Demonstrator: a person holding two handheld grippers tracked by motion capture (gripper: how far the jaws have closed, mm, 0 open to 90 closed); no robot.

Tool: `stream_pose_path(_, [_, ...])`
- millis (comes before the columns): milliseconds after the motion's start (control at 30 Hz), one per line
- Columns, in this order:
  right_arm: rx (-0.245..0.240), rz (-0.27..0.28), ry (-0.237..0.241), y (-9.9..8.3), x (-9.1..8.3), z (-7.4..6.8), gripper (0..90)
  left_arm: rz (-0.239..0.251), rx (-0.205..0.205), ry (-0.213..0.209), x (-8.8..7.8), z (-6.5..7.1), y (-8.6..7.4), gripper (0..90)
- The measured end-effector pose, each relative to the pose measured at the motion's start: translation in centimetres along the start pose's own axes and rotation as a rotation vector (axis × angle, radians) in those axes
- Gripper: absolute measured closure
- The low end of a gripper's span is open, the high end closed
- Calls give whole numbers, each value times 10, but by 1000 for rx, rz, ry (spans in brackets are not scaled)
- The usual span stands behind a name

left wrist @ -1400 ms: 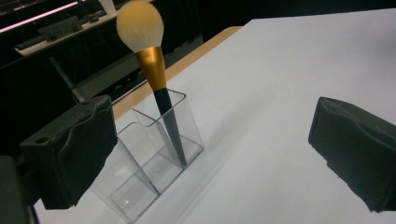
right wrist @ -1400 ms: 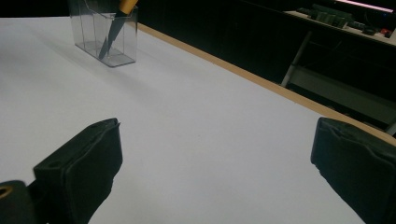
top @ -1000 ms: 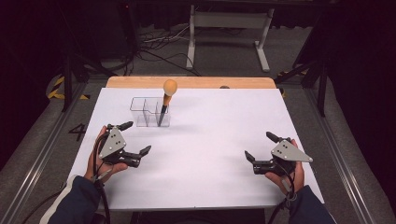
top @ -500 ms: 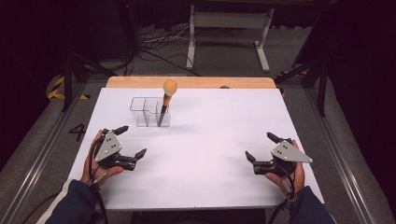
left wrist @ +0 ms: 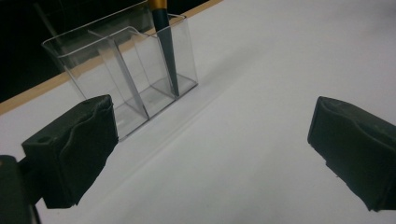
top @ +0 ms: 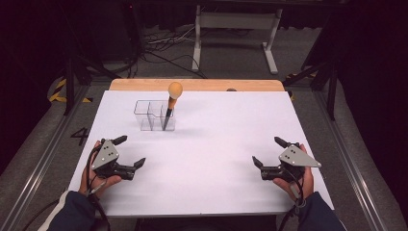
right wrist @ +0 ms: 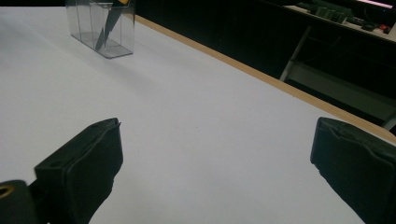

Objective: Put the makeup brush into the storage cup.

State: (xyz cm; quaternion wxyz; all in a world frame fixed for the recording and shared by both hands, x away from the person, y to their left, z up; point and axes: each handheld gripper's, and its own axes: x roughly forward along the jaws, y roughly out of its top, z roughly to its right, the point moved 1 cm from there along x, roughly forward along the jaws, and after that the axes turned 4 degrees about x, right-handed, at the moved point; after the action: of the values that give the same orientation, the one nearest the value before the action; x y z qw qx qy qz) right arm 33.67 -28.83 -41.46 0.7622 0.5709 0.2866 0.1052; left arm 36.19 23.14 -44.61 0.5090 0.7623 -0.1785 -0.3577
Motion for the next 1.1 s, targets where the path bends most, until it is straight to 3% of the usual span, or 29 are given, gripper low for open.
stream_pose_path(200, [-1, 0, 2, 0, 0, 0, 25, 4, -27, 6, -3, 2, -2, 22])
stream_pose_path(400, [-10, 7, 3, 1, -1, -1, 25, 12, -23, 15, -7, 3, -1, 22])
stream_pose_path(767, [-22, -1, 6, 3, 1, -5, 25, 28, -28, -9, -7, 5, -2, 22])
stream_pose_path(1100, [-25, -6, 15, 4, 6, -5, 26, 0, -8, -10, -7, 7, -4, 22])
